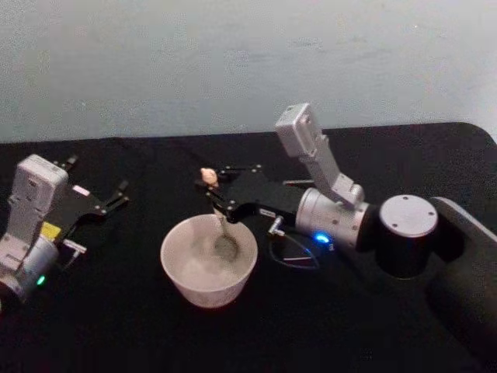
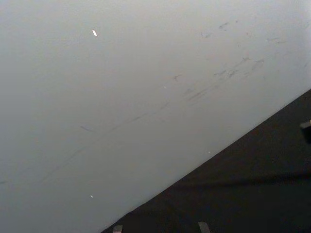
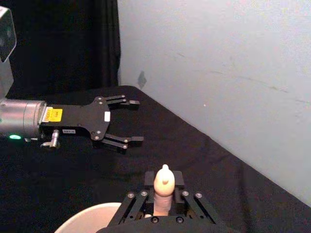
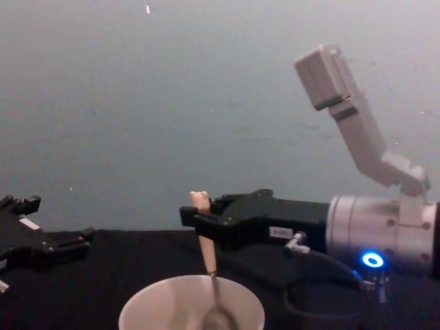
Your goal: Pick up the stirring spoon with one hand, stir inside the cup, then place it back in its original position.
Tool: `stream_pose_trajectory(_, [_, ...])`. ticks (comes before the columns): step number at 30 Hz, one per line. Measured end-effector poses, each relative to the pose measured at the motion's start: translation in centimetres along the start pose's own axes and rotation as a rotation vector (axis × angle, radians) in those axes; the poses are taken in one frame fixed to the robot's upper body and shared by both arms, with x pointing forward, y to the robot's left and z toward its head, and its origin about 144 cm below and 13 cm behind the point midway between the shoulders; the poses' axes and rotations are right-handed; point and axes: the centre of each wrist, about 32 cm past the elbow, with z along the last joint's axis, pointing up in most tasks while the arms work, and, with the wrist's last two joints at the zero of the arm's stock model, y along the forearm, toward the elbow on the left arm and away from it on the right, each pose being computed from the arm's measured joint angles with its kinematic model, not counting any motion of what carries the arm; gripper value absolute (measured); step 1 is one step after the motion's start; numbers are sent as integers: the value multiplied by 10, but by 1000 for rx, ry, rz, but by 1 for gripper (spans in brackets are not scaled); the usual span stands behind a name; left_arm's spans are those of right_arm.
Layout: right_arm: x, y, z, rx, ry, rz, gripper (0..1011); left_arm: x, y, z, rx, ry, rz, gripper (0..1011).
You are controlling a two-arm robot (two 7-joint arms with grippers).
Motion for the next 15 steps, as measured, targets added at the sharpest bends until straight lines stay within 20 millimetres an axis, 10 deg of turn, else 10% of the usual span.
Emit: stream_pose_trajectory(15, [-7,-40,7,22,39,59,223,0,0,0,0,0,0,1002])
